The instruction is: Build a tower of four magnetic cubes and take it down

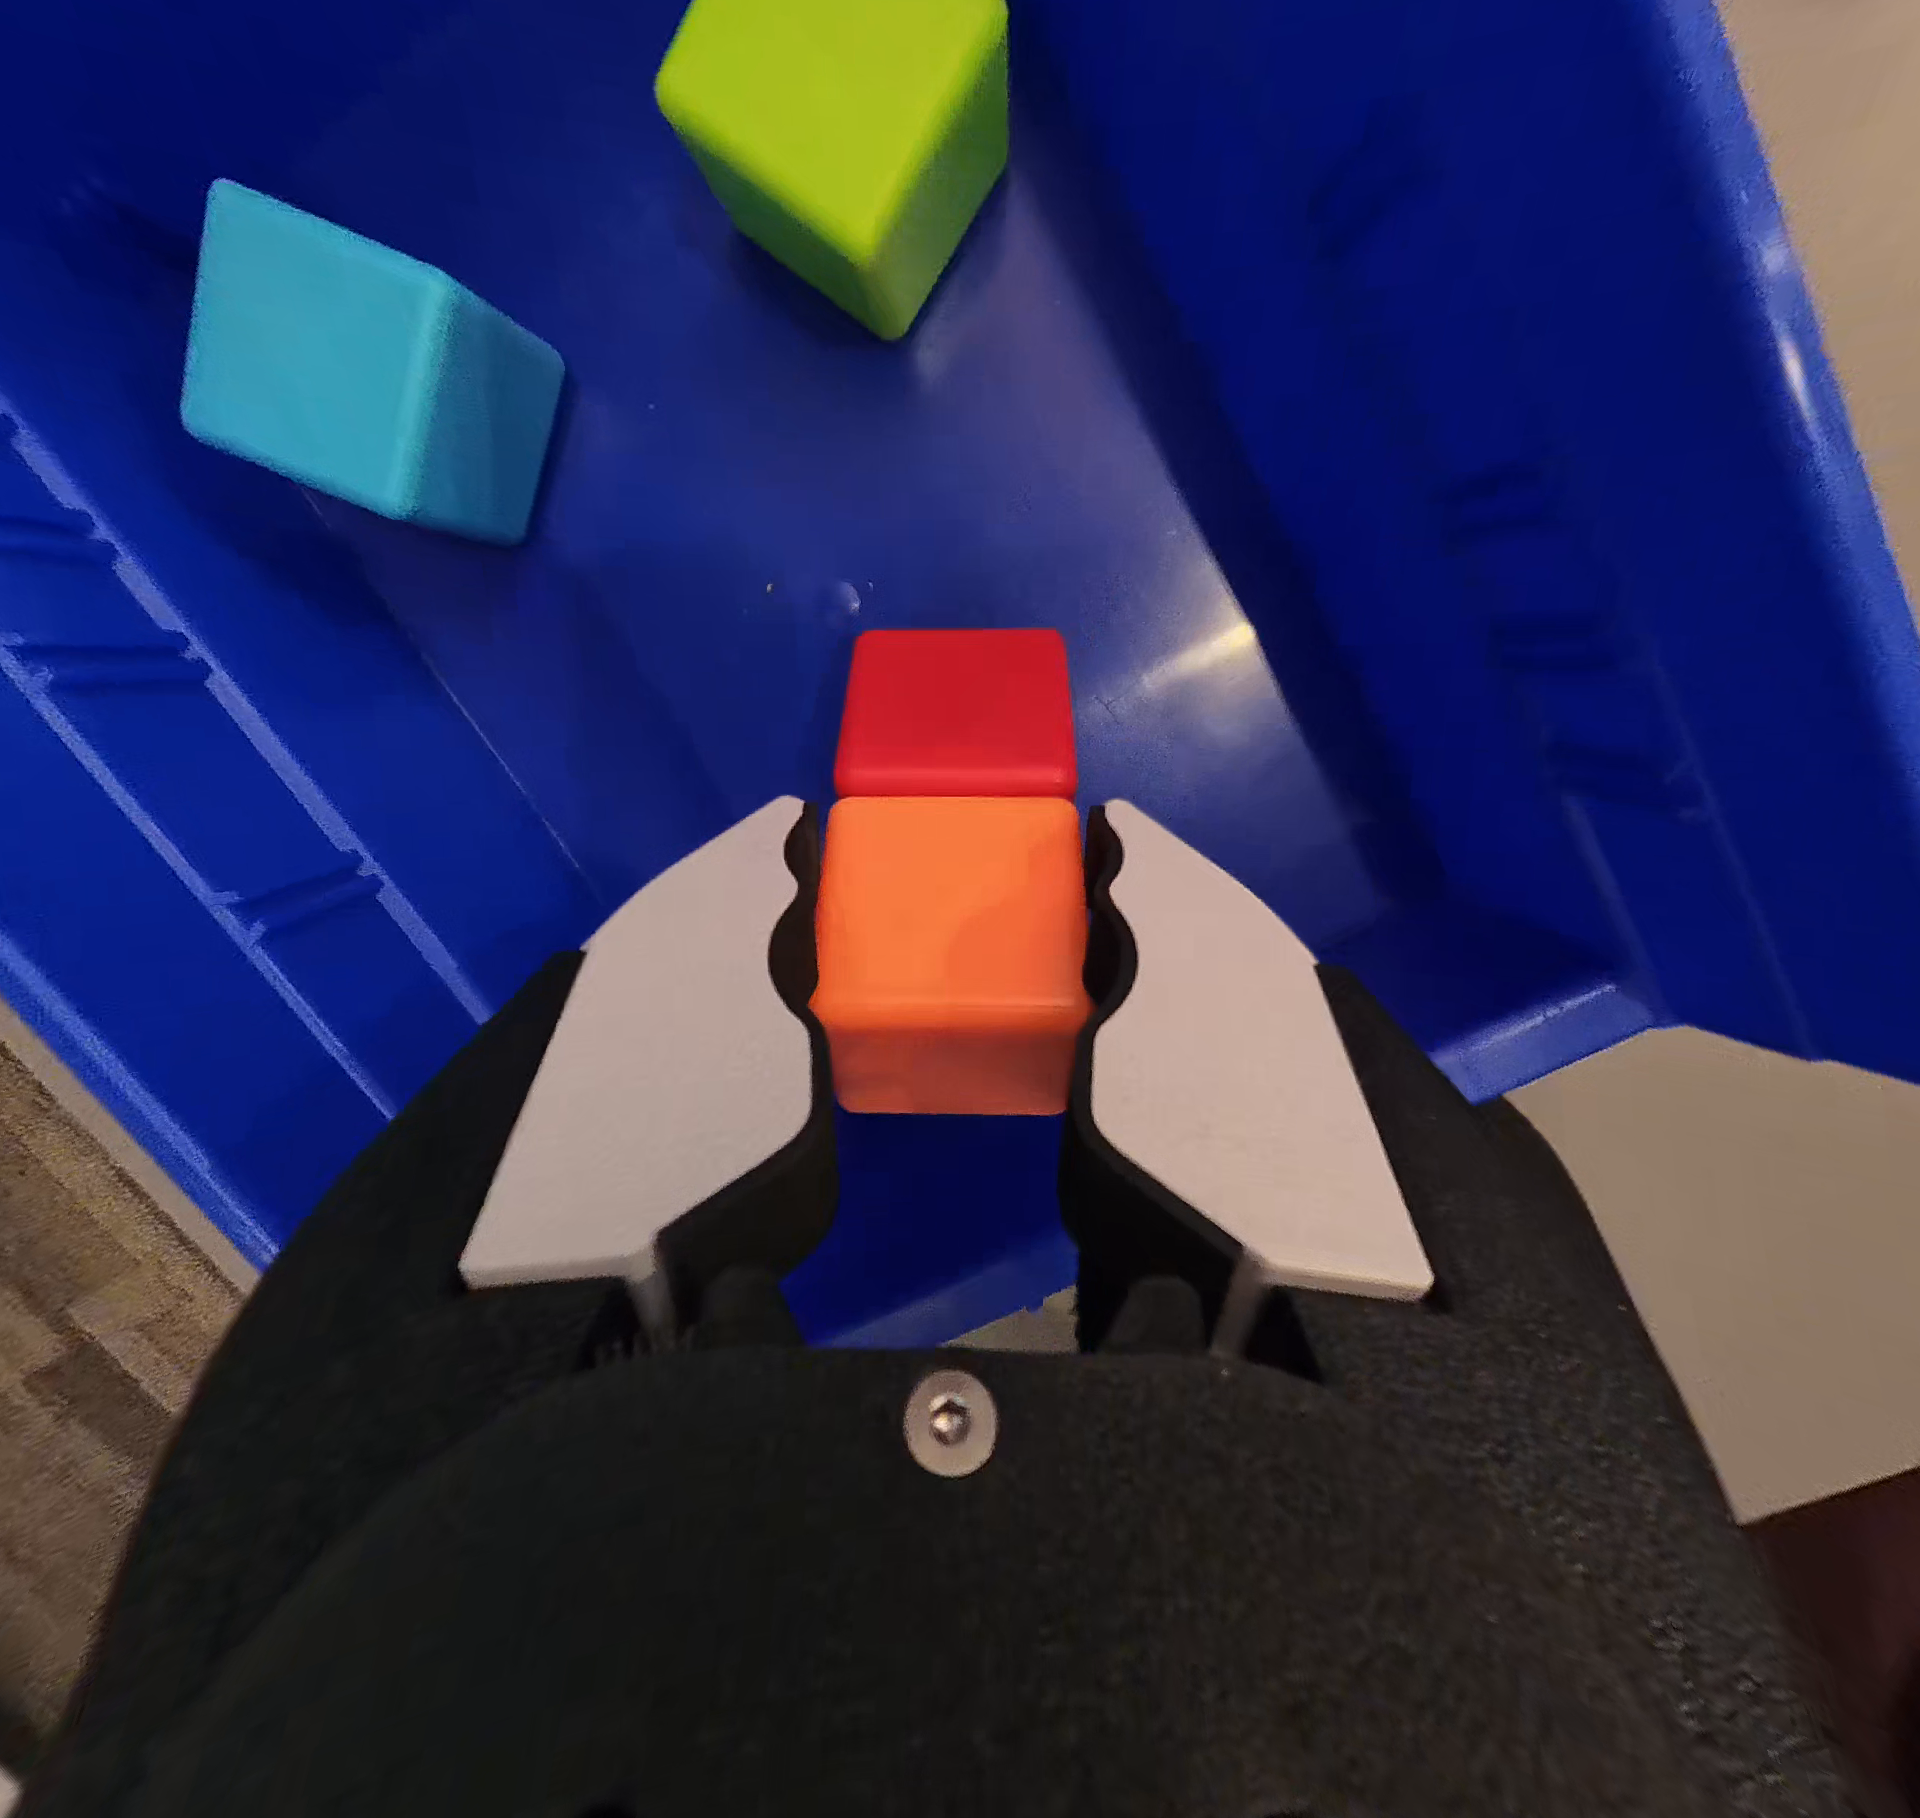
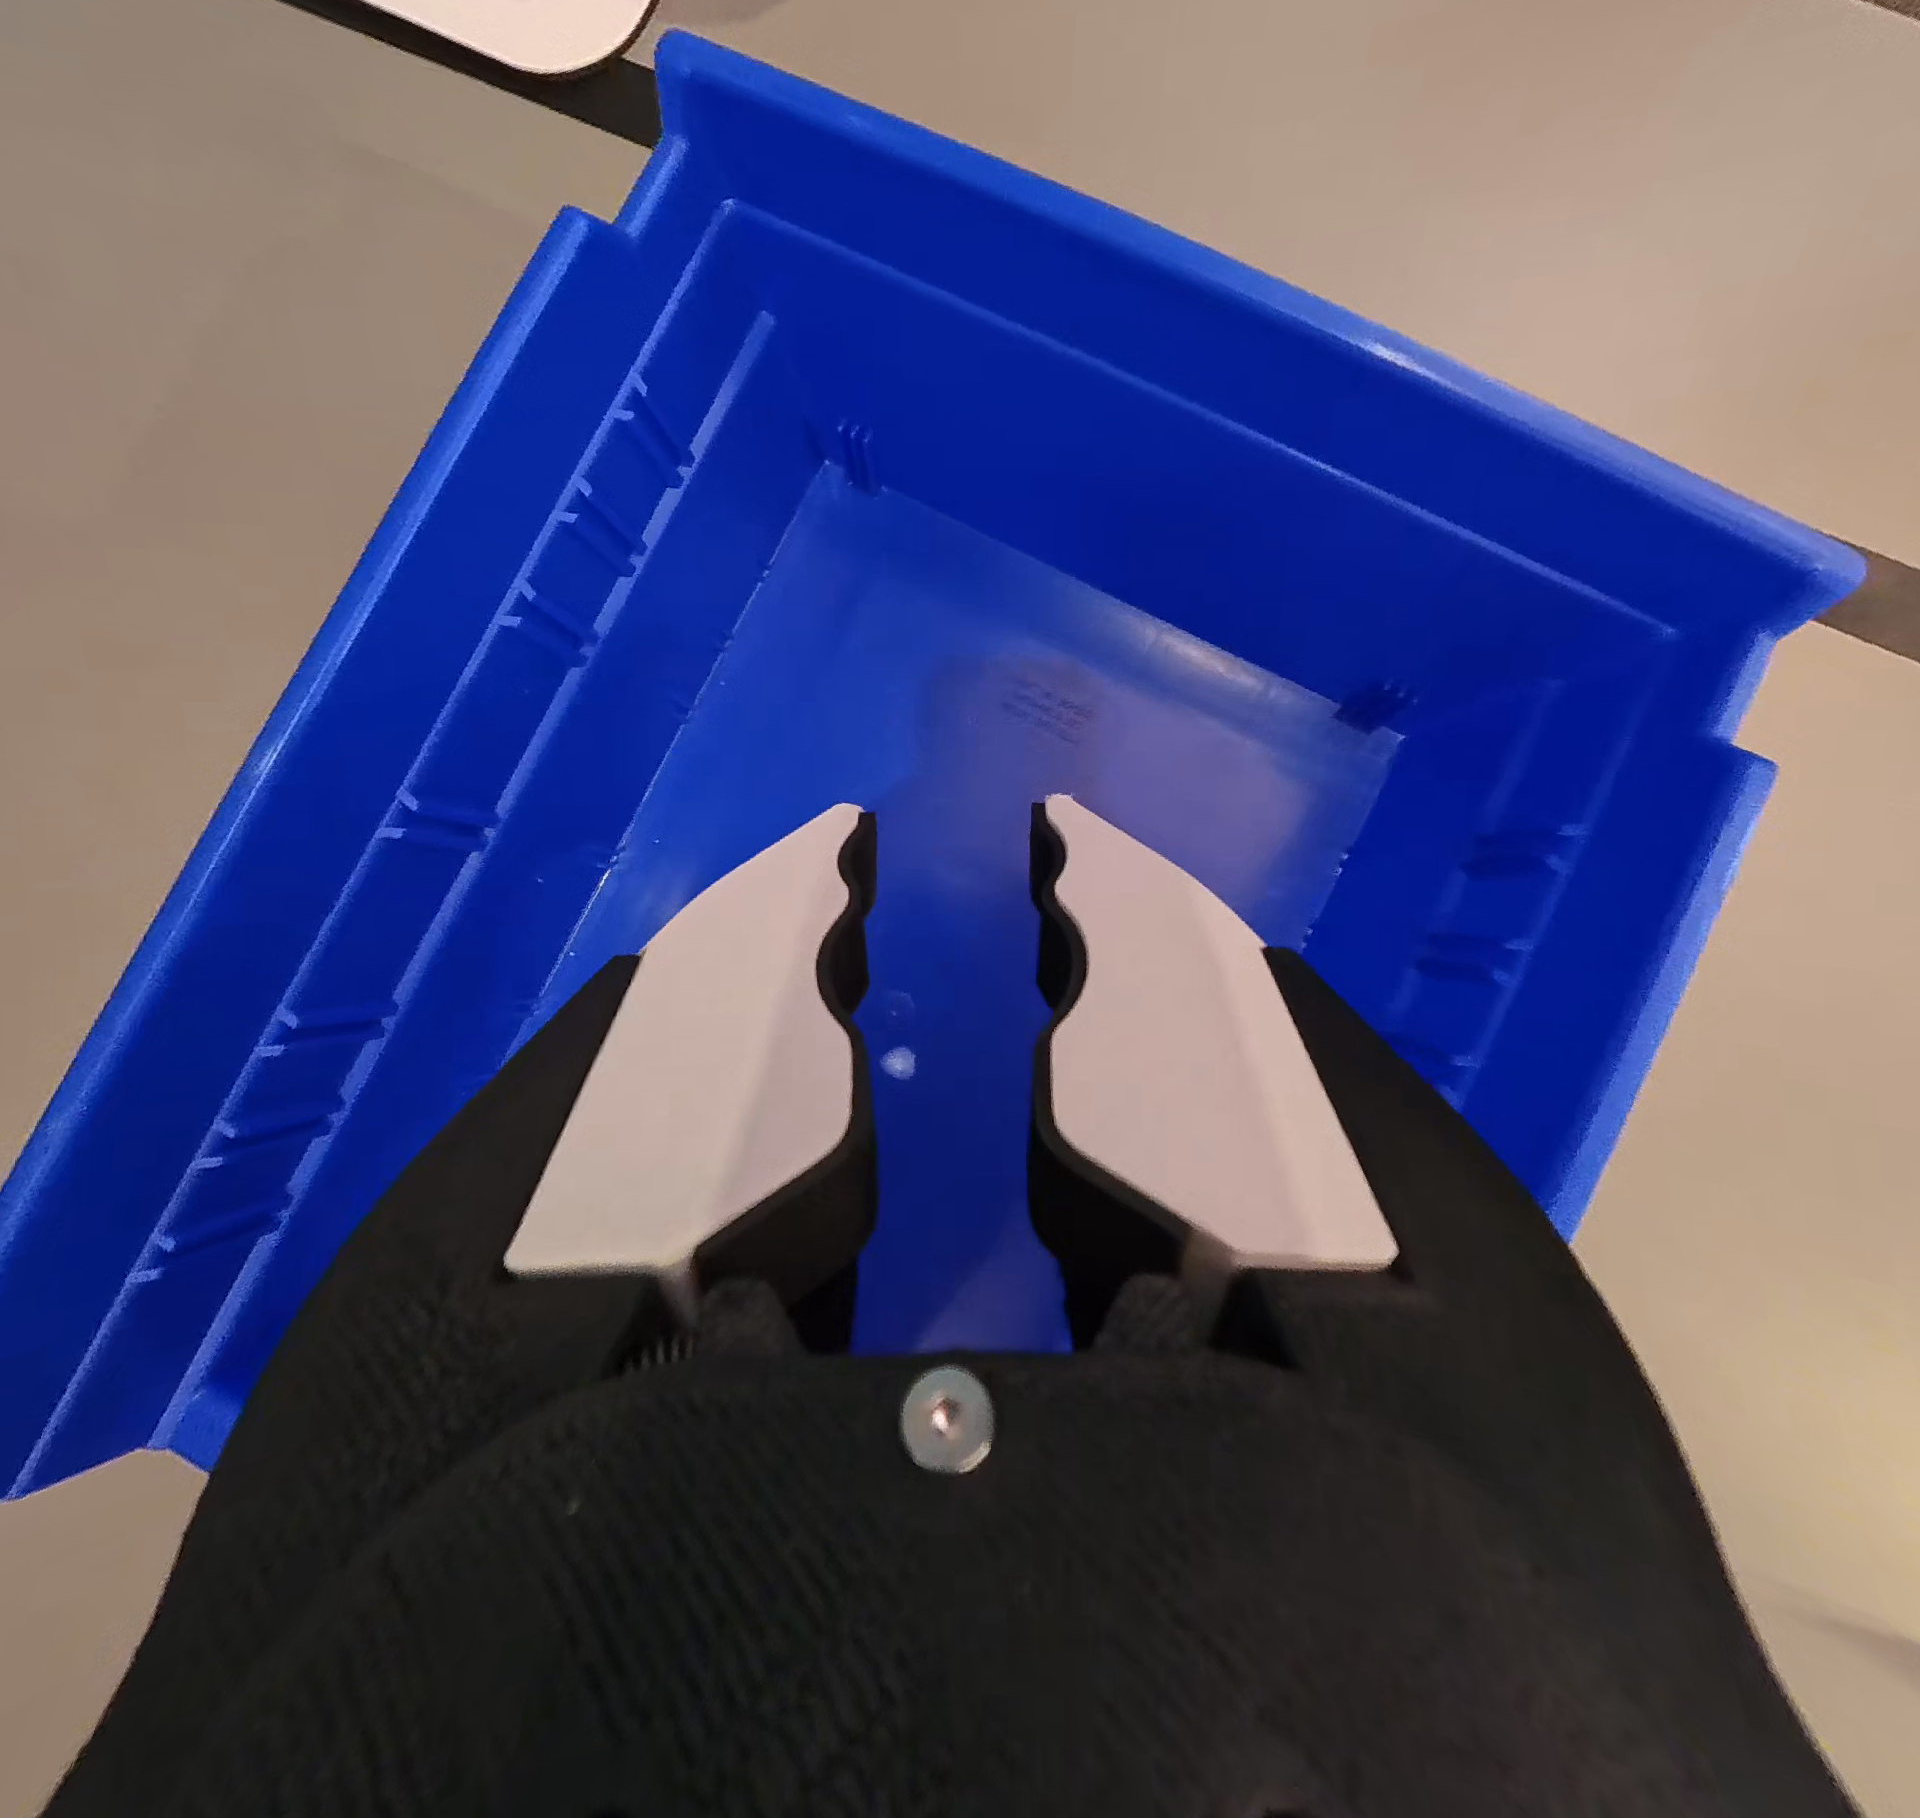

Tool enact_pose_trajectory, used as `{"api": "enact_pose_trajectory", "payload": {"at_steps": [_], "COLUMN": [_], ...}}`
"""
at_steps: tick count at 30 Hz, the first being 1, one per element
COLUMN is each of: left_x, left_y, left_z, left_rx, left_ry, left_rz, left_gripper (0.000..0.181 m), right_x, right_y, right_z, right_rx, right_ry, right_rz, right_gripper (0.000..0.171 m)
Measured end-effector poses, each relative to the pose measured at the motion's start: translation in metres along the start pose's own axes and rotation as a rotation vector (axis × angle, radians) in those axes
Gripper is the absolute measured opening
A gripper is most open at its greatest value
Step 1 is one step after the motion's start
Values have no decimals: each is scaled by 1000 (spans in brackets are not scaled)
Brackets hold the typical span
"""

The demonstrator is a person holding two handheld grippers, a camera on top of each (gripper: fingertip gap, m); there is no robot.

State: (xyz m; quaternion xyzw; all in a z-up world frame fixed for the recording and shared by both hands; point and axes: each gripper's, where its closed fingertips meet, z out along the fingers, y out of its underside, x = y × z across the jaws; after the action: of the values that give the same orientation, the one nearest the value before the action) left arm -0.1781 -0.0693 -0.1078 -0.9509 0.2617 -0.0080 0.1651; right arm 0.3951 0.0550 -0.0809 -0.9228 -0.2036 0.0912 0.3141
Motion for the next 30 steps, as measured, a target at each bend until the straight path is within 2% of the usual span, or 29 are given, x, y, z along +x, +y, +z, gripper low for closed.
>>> {"api": "enact_pose_trajectory", "payload": {"at_steps": [4,9,12,13,14,18,20,30], "left_x": [-4,-28,-28,-29,-28,-38,-39,-37], "left_y": [16,40,41,42,45,52,57,52], "left_z": [2,14,11,10,10,14,19,29], "left_rx": [-102,-291,-324,-345,-371,-446,-464,-371], "left_ry": [-23,-172,-165,-163,-147,-178,-160,-106], "left_rz": [54,302,342,350,358,394,386,408], "left_gripper": [49,47,48,58,60,60,54,52], "right_x": [1,0,0,0,0,1,2,4], "right_y": [0,-1,-1,0,0,0,-1,6], "right_z": [-2,-3,-3,-2,-2,-3,-4,0], "right_rx": [8,12,5,2,1,4,10,-15], "right_ry": [-6,-12,-11,-11,-13,-20,-24,-40], "right_rz": [9,6,3,2,2,7,10,22], "right_gripper": [31,31,31,31,31,31,31,31]}}
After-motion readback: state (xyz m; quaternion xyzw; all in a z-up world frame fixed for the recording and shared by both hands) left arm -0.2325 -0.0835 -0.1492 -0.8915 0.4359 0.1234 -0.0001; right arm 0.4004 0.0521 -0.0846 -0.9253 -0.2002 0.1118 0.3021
